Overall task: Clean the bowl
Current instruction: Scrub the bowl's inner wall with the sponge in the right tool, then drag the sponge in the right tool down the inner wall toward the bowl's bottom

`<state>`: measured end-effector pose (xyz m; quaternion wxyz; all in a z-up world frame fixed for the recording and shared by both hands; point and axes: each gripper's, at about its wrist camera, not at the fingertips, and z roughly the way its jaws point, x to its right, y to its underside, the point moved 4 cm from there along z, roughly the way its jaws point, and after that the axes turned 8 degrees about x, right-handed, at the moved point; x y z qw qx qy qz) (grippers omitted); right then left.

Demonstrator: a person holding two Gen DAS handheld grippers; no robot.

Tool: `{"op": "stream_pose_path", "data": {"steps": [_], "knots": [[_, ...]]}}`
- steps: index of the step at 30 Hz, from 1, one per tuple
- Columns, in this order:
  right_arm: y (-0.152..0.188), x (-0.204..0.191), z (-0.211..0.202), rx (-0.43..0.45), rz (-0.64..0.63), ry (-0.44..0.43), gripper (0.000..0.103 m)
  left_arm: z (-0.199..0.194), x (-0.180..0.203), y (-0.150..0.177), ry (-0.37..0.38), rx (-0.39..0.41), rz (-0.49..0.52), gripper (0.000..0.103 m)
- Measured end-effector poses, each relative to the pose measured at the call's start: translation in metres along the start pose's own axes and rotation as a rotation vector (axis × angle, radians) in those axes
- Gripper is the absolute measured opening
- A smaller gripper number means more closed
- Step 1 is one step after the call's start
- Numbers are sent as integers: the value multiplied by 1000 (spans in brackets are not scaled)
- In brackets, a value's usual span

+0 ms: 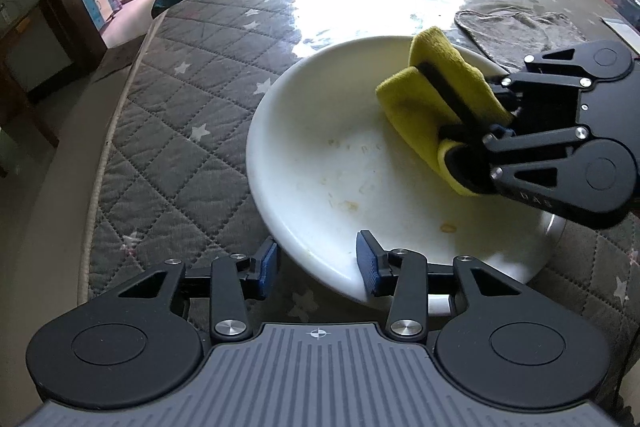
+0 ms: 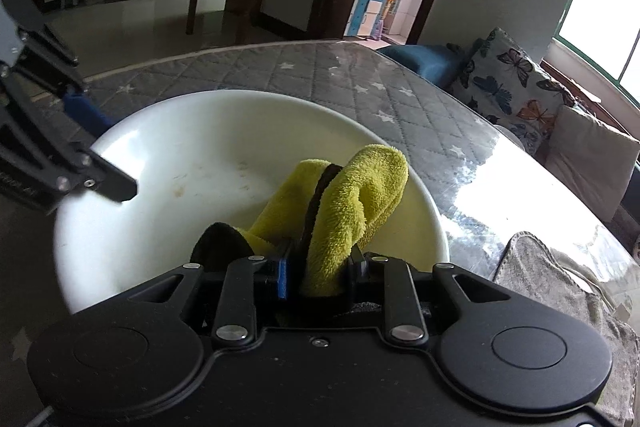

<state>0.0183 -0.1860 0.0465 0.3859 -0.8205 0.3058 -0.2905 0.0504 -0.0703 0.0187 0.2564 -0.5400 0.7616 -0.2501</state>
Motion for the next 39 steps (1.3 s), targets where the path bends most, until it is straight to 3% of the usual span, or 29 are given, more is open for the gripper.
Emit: {"op": "stream_pose_path", "data": {"steps": [23,39], "knots": [[-20,8,37,13,18,14,27,17,-12,-11,-18,7,43,42],[-15,-3,17,-7,-16,-17,27,3,-9,-7,-21,19,34,41]]}}
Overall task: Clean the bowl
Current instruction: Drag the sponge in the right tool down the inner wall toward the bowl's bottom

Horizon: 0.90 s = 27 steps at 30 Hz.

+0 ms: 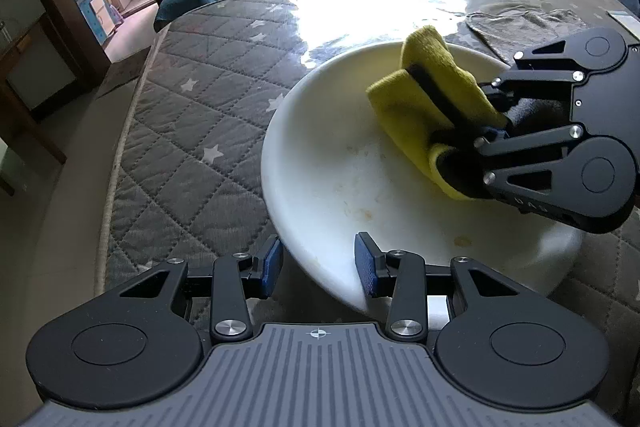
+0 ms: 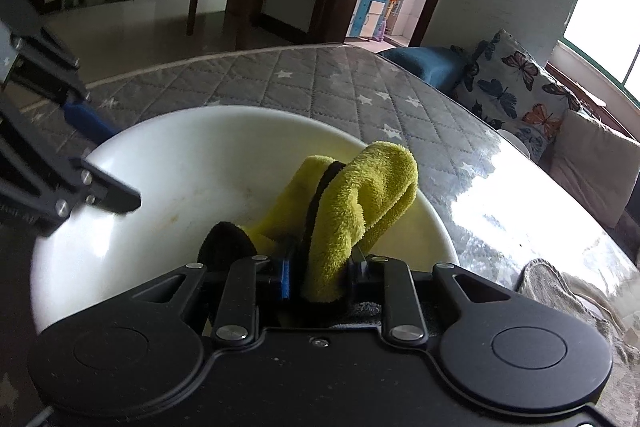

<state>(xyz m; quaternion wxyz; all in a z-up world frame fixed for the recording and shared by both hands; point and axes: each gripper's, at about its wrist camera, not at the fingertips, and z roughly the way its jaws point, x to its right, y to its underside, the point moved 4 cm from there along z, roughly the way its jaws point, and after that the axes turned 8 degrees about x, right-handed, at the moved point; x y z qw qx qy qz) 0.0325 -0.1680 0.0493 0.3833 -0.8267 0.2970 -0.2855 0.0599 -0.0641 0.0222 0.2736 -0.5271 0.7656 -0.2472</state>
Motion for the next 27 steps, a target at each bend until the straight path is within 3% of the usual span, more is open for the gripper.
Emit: {"op": "stream_pose_path", "data": {"steps": [14,27], "knots": [[10,-20,-29,-16,-15,-73,27,-6,3,1,-6,5,0,41],[-1,-35,-24,11,-26,-130,27,-3,1,3,9,5,-9,43]]}}
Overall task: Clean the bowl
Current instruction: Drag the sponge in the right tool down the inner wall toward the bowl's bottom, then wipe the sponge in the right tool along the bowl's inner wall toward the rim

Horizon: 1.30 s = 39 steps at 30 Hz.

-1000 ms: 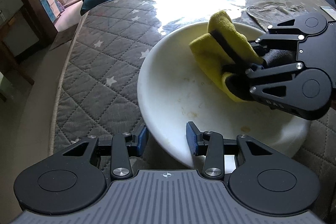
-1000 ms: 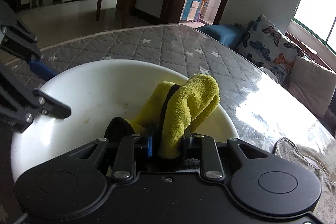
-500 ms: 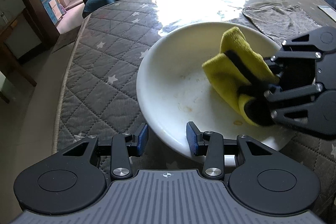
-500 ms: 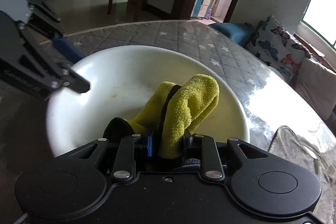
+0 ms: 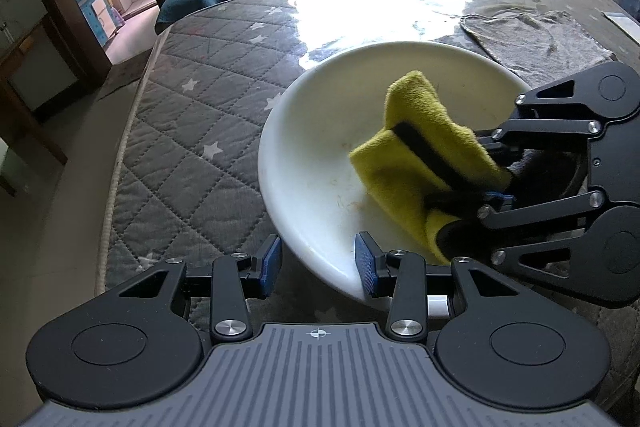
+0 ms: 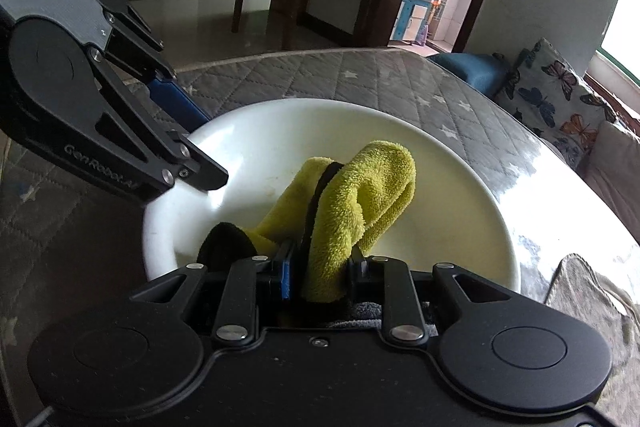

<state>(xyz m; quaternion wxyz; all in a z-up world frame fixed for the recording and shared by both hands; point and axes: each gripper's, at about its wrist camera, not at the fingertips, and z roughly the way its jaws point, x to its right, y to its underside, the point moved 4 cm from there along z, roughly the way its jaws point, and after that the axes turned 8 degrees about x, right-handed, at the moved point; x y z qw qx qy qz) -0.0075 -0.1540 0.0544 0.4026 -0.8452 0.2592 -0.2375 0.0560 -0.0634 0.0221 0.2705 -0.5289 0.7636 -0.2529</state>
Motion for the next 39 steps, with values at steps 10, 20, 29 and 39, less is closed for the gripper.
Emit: {"op": "stream_pose_path", "data": {"steps": [10,20,29,39], "knots": [[-7,5,12,21,9,-21,26,0,0,0,7,0,-1,44],[-13,14,27,31,13,-3,27,3,0,0,14,-4,-6,44],[-16,26,39,27,36,44,27,7,-1,-1,18,-9,-11,45],[-9,42,38,-6,54,123,27,10,-1,-1,9,-6,-17,46]]}}
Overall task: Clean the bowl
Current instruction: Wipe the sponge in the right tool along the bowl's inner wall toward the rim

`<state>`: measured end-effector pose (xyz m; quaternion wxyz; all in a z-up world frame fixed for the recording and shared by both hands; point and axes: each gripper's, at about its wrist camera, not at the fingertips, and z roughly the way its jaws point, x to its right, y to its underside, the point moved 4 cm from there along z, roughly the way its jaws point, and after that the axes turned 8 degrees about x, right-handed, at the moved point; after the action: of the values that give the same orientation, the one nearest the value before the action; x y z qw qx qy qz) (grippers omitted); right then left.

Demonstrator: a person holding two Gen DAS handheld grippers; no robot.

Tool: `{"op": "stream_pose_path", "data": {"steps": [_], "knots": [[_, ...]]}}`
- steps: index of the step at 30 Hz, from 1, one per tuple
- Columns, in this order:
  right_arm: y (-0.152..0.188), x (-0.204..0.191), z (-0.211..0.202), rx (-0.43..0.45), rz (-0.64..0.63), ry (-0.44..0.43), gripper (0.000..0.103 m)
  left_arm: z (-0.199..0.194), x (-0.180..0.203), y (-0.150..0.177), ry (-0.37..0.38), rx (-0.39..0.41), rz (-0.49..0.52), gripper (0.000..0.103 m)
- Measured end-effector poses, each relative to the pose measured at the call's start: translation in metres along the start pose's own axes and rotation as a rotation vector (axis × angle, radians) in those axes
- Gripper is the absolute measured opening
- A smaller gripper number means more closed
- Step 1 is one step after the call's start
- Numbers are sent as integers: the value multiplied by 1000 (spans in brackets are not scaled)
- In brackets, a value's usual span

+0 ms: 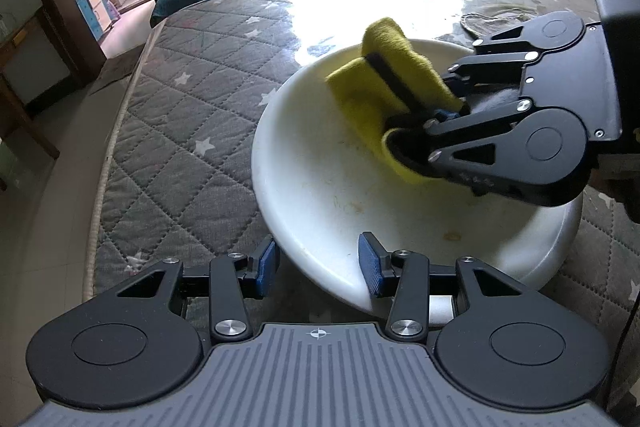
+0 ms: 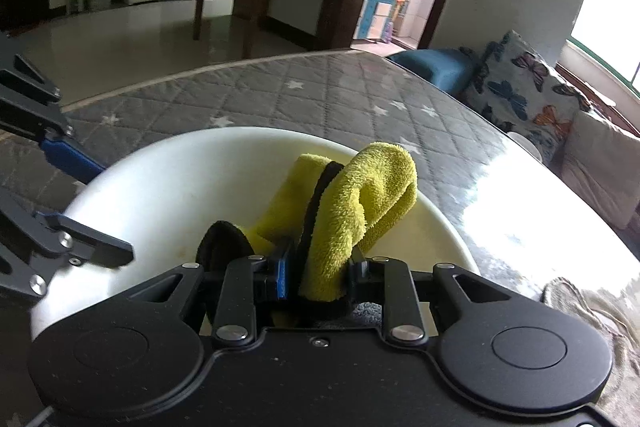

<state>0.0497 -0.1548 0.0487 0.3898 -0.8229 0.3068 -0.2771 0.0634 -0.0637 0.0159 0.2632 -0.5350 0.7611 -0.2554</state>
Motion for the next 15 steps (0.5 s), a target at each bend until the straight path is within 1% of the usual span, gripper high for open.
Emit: {"op": "stream_pose_path", "data": {"steps": [8,15], "knots": [[13,11,-12,-26,24,34,27,0,2,1,-17,6,-9,46],[23,5,-28,-30,27,42,27,-2,5,4,-26,11,-39,47]]}}
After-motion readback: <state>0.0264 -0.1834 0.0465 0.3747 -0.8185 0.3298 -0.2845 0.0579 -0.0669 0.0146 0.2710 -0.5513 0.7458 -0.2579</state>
